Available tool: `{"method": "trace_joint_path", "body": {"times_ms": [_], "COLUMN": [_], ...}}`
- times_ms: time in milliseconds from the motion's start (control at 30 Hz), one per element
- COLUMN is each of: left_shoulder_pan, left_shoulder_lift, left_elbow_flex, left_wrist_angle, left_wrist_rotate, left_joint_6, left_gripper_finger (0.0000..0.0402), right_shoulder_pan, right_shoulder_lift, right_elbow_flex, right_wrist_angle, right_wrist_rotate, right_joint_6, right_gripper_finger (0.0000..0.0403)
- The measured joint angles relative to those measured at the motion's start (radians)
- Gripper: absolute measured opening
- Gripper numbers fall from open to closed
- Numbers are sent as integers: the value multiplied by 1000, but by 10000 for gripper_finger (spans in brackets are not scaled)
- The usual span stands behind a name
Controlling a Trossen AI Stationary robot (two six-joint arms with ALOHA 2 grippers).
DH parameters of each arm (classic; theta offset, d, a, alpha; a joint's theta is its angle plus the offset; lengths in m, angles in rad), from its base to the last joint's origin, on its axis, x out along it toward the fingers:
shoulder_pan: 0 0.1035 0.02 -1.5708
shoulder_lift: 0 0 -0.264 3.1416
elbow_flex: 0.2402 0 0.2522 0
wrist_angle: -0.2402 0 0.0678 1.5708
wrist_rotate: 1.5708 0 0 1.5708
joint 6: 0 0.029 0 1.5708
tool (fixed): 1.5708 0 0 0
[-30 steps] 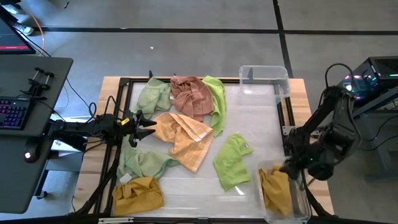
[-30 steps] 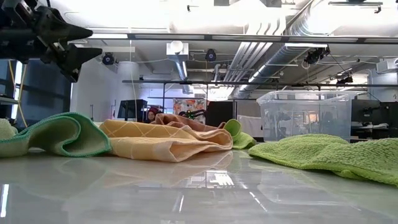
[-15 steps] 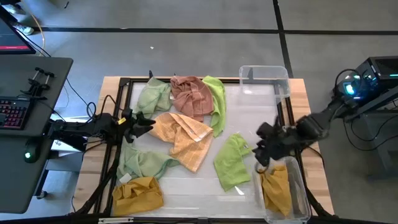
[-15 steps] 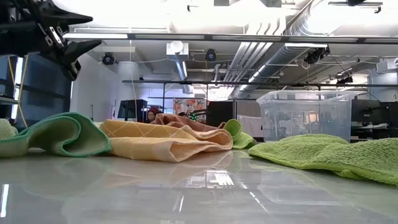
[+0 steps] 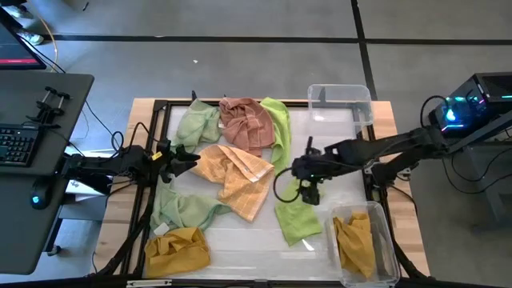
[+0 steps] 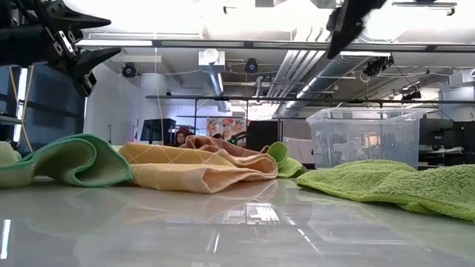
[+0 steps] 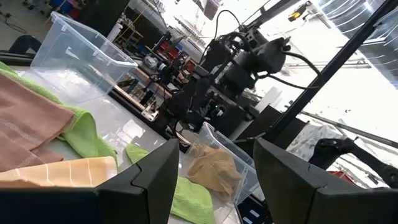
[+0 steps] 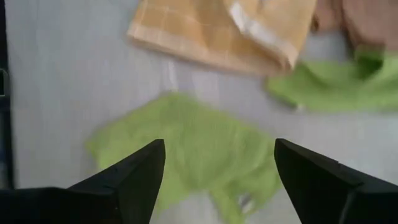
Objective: Sort towels by color in basket
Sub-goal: Put the bottom green towel into the top transparent bin
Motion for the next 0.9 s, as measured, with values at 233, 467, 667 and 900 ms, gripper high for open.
{"method": "trace_joint_path", "body": {"times_ms": [233, 467, 667, 900], "left_shoulder_pan": [0, 0, 0, 0], "left_shoulder_lift": [0, 0, 0, 0], "left_elbow_flex": [0, 0, 0, 0], "left_wrist_angle": [-8, -18, -30, -37], "left_wrist_rotate": [0, 0, 0, 0], "left_joint_6": [1, 2, 2, 2], "left_gripper_finger": [195, 195, 195, 195], "right_shoulder_pan": [1, 1, 1, 1], "right_shoulder_lift": [-5, -5, -2, -2], "right_elbow_flex": [-236, -466, -598, -669], "right_wrist_angle": [279, 447, 631, 681], "right_wrist_rotate": [-81, -107, -106, -65], "right_joint_6": [-7, -25, -80, -127], "right_gripper_finger": [298, 298, 298, 276]}}
